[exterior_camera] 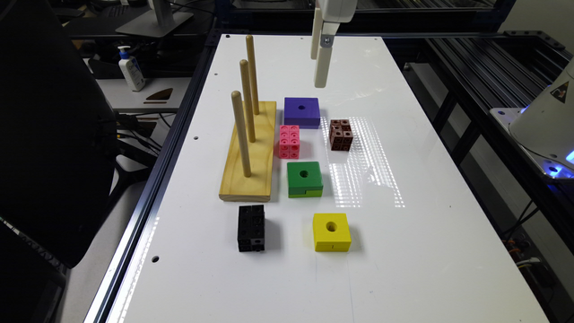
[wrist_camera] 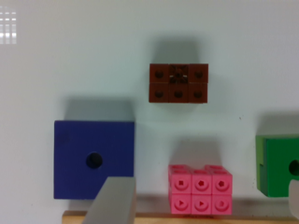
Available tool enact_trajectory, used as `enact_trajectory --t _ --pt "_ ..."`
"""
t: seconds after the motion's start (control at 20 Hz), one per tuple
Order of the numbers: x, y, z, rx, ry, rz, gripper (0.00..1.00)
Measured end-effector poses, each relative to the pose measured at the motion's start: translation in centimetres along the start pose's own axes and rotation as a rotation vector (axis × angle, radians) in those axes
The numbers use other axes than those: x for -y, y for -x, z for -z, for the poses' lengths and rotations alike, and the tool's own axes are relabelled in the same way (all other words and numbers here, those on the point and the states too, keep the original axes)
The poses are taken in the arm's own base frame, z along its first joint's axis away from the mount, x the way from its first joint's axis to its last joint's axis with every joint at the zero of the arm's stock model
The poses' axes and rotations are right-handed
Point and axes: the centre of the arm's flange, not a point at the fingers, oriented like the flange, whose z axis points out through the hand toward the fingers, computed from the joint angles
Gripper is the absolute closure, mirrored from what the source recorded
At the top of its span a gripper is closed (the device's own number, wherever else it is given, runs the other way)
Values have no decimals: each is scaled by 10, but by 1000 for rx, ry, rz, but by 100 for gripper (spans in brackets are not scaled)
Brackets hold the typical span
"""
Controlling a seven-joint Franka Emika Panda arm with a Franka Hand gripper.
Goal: Pick up pink block.
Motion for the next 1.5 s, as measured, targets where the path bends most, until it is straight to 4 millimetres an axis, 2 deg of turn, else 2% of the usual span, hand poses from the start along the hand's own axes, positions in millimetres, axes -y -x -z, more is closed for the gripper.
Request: enact_trajectory --t 0.4,0.85,1.5 --pt "5 1 0 0 -1 3 0" --pt "11 -3 -42 12 8 3 0" --pt "19 -4 -37 3 -5 7 0"
